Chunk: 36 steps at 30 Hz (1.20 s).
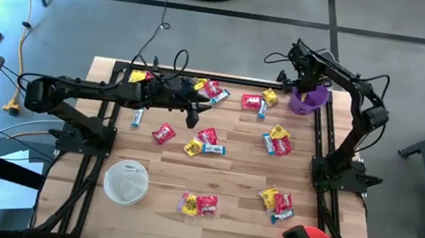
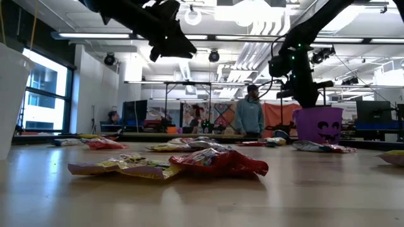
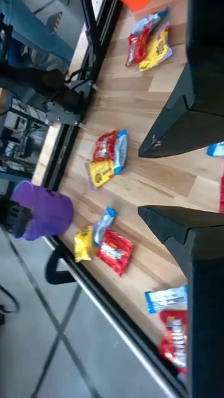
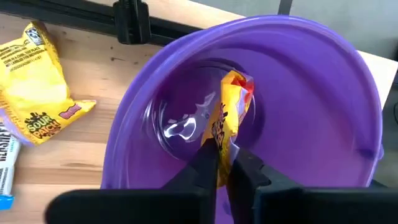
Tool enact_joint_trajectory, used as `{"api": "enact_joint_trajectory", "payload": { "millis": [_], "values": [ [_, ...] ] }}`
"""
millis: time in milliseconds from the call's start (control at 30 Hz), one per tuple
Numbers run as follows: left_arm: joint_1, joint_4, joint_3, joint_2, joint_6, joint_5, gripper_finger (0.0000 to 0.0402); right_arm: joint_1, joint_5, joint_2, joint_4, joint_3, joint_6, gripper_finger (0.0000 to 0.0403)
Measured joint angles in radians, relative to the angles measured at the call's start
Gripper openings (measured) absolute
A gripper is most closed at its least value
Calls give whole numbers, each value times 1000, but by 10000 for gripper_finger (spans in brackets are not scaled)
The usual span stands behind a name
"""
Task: Sort candy
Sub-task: Put the yellow candy into the purple bin, then put the white chocolate bar into the white bin
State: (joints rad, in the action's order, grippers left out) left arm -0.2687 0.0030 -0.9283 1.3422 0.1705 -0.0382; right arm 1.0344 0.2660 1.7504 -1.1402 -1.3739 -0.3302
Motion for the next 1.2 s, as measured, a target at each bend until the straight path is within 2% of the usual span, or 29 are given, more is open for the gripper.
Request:
{"api": "enact_joint_trajectory", "payload": {
  "millis": [167,333,467,533,600,767,800,867,967,1100,1200],
  "values": [
    [0,-36,0,0,-8,12,122,0,-46,-4,-53,-15,35,98],
    [0,-128,0,0,-16,33,122,-2,-12,-4,-197,-133,67,182],
    [0,-201,0,0,-32,33,120,-37,-25,-16,-297,-290,150,204],
    [5,-222,2,0,-53,33,112,-75,-54,-48,-291,-346,183,191],
    [9,-194,29,0,-60,49,96,-113,-104,-99,-240,-368,214,160],
    [8,-43,144,2,-13,186,33,-195,-228,-258,-65,-284,215,29],
    [10,-27,163,2,-10,191,19,-215,-239,-294,-31,-251,208,15],
    [16,-35,184,2,-22,191,5,-263,-257,-365,28,-182,188,17],
    [27,-33,190,2,-65,192,7,-348,-270,-467,102,-63,135,27],
    [61,-30,192,19,-120,159,14,-478,-228,-594,215,88,28,8],
    [87,-26,192,59,-129,160,35,-578,-173,-670,296,181,-41,3]
  ]
}}
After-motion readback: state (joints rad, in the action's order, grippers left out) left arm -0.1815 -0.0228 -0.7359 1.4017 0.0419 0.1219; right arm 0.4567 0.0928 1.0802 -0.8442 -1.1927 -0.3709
